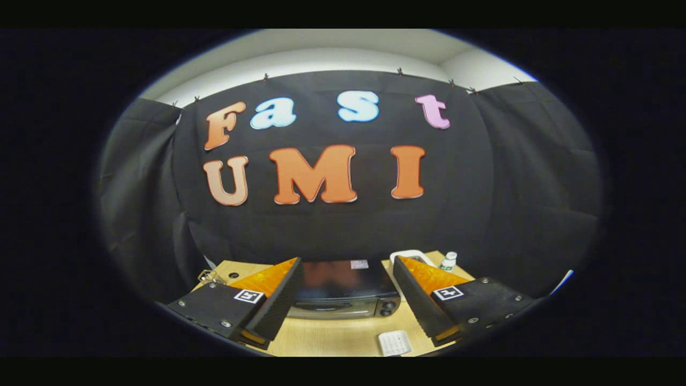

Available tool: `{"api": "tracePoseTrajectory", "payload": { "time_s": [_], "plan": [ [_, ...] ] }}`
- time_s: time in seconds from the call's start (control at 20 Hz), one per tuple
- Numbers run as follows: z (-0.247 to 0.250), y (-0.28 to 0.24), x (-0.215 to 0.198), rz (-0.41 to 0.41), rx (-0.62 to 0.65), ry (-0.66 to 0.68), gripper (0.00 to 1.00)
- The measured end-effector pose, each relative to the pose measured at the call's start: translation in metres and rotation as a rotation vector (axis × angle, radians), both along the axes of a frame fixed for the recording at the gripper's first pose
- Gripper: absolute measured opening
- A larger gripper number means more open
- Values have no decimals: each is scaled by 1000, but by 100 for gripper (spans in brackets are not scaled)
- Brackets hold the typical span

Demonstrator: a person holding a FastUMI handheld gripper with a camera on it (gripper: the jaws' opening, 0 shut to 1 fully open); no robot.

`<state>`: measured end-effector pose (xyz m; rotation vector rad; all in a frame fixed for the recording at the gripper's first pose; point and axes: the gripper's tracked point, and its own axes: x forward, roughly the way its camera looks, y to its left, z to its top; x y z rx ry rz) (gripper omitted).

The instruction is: Open the toaster oven, put the food inside, and close the toaster oven door.

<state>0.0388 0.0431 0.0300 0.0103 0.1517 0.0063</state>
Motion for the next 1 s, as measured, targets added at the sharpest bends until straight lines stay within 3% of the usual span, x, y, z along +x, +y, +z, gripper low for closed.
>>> {"api": "tracePoseTrajectory", "payload": {
  "time_s": [0.25,0.45,1.0],
  "plan": [
    [3,5,-22,17,0,-44,99],
    [-1,-3,-19,-11,30,-71,99],
    [6,-43,-9,49,-6,-71,99]
  ]
}}
